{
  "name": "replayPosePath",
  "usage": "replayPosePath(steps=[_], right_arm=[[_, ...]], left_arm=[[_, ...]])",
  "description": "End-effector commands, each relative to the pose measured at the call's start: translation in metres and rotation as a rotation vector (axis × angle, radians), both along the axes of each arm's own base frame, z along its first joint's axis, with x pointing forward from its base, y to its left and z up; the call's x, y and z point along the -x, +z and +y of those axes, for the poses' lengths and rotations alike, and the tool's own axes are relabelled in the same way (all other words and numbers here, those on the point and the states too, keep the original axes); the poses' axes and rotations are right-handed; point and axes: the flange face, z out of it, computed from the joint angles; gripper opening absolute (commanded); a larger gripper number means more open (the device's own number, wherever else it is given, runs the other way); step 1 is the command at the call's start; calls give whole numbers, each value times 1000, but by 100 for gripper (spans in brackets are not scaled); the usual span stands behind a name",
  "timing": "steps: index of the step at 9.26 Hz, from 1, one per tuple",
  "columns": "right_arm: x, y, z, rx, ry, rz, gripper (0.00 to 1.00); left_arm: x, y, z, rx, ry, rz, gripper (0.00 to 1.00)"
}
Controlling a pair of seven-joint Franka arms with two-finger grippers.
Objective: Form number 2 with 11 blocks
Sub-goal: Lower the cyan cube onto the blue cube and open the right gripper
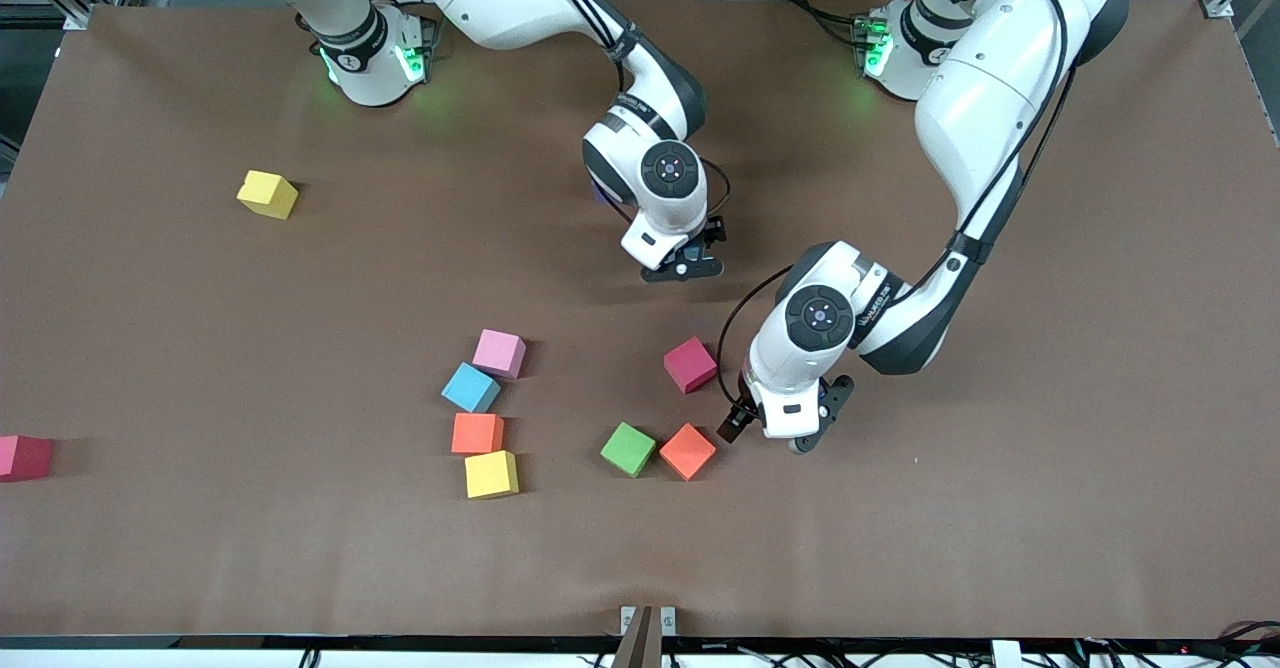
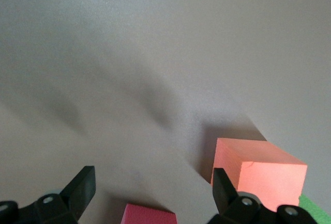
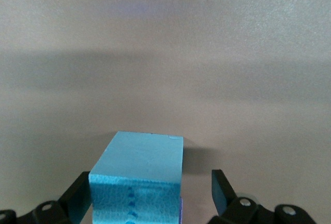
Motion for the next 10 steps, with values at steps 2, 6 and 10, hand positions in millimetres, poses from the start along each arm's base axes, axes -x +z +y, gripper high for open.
replayPosePath(steps=[2, 6, 10], right_arm=[[-14, 35, 4, 12, 10, 28, 100], [-35, 84, -14, 33, 48, 45, 100], [-86, 157, -96, 158, -32, 21, 100]], left_arm=[[6, 5, -12, 17, 15, 29, 100], [9, 3, -13, 9, 15, 48, 100], [24, -2, -33, 6, -8, 77, 100]])
